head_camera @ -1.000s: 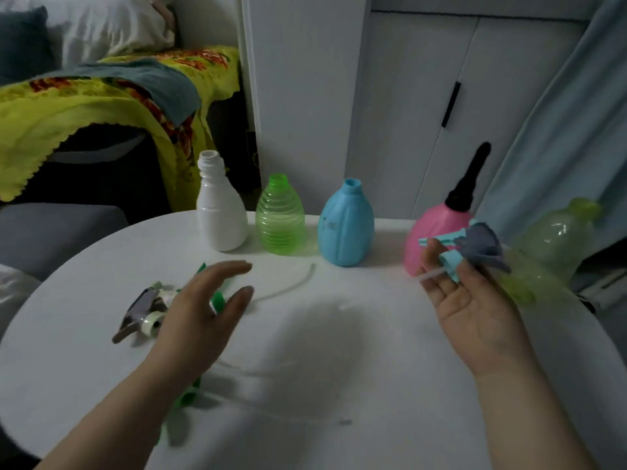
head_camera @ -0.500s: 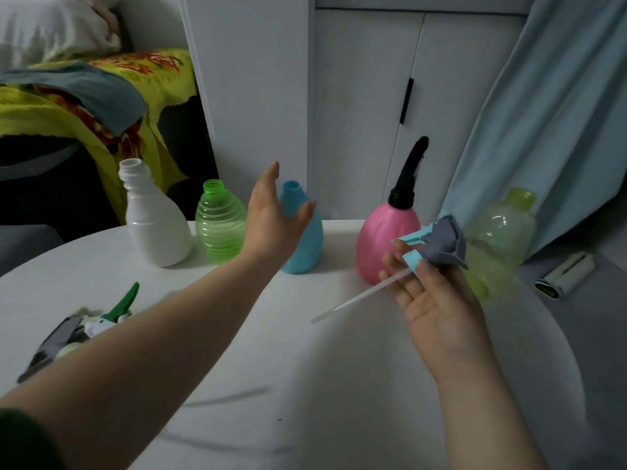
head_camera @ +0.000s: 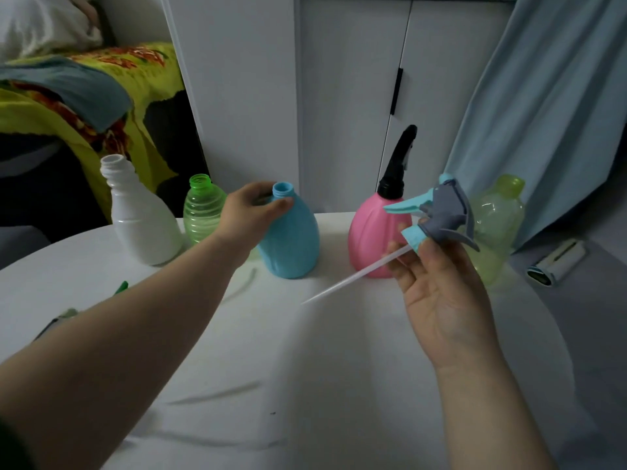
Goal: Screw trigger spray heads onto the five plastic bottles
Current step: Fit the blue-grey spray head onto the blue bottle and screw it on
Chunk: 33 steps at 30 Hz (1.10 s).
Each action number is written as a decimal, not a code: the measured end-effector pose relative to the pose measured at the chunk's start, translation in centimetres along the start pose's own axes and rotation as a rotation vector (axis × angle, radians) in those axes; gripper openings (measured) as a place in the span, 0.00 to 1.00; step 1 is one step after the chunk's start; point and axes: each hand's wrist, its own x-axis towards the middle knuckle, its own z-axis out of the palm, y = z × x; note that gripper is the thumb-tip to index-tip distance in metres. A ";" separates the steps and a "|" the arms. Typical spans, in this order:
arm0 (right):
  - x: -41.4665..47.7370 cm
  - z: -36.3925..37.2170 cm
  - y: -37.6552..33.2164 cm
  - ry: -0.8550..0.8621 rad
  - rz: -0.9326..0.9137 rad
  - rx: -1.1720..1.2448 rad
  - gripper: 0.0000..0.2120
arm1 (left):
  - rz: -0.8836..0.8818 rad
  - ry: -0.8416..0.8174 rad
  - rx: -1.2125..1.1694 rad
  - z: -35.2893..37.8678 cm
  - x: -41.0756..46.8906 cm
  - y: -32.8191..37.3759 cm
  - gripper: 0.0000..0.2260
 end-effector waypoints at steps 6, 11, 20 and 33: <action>-0.1 0.0 -0.4 0.066 -0.017 0.028 0.07 | 0.071 -0.082 -0.004 -1.6 -2.8 2.0 0.10; -0.5 0.4 -0.5 0.065 -0.045 0.105 0.14 | 0.038 -0.250 -0.023 -5.4 -7.3 2.8 0.08; -1.1 2.1 -0.3 0.084 -0.026 0.061 0.09 | 0.022 -0.285 0.065 -6.6 -11.3 0.7 0.16; 0.1 8.8 0.0 -0.162 -0.127 -0.378 0.09 | 0.037 -0.215 0.030 -6.4 -12.5 -0.5 0.22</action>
